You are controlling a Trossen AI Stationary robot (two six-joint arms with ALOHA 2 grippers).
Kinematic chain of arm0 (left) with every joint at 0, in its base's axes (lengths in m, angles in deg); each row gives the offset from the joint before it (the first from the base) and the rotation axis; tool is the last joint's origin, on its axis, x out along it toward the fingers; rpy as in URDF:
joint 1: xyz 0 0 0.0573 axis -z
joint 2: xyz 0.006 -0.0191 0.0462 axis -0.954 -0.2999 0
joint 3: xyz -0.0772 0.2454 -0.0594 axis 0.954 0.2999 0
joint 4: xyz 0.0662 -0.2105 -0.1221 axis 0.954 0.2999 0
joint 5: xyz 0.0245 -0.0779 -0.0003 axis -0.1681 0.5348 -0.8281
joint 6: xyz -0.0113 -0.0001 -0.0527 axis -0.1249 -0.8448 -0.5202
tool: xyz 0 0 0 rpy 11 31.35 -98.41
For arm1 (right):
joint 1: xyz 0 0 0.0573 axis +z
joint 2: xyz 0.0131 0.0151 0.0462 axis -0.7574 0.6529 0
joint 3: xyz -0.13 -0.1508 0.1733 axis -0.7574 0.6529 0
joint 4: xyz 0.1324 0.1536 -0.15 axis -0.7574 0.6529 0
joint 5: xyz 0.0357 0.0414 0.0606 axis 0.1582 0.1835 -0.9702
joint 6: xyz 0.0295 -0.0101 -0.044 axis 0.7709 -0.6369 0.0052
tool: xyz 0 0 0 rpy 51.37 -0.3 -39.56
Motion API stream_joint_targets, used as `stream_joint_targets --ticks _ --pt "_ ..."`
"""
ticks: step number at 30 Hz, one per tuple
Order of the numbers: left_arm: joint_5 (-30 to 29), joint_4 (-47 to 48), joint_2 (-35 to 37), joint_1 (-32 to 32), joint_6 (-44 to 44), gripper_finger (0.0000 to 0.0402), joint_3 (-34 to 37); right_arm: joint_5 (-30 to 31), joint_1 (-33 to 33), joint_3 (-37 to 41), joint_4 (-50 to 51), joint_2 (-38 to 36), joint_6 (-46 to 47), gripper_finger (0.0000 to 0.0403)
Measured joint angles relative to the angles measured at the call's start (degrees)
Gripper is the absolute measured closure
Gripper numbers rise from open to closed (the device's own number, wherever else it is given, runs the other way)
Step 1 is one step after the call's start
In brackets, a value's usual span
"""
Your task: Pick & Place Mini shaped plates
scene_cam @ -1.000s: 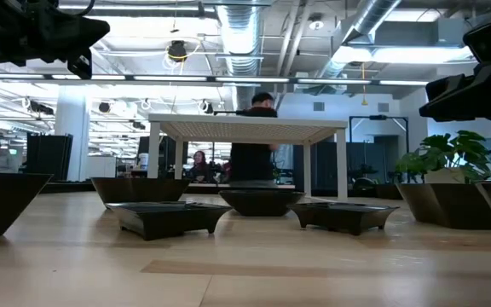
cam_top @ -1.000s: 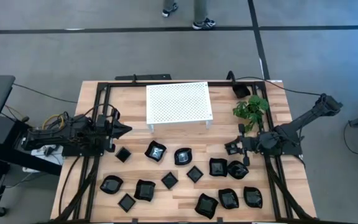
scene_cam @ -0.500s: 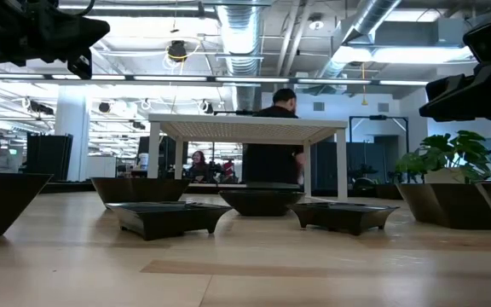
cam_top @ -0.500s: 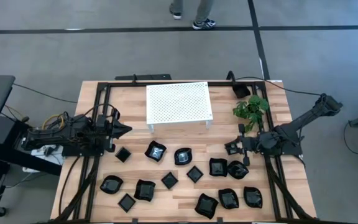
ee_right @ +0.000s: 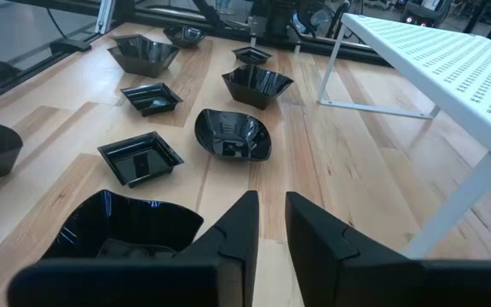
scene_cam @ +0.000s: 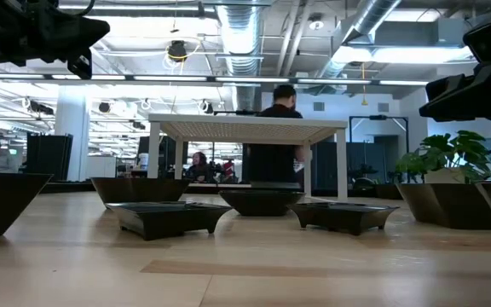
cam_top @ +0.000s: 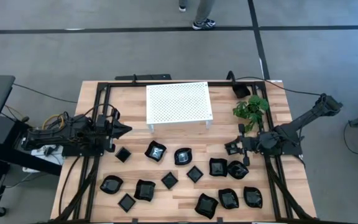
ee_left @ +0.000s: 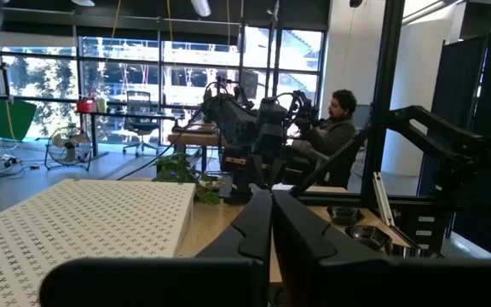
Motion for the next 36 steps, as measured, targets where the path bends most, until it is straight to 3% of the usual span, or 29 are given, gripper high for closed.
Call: stream_joint_targets --ticks 31,36 --pt "0.0 0.0 0.0 0.0 -0.2 0.0387 0.0 1.3 -1.3 0.0 -1.9 -0.1 -2.8 0.0346" --pt "0.0 -2.2 0.0 0.0 -3.1 0.0387 0.0 0.2 -1.7 0.0 -5.5 -0.1 6.2 0.0346"
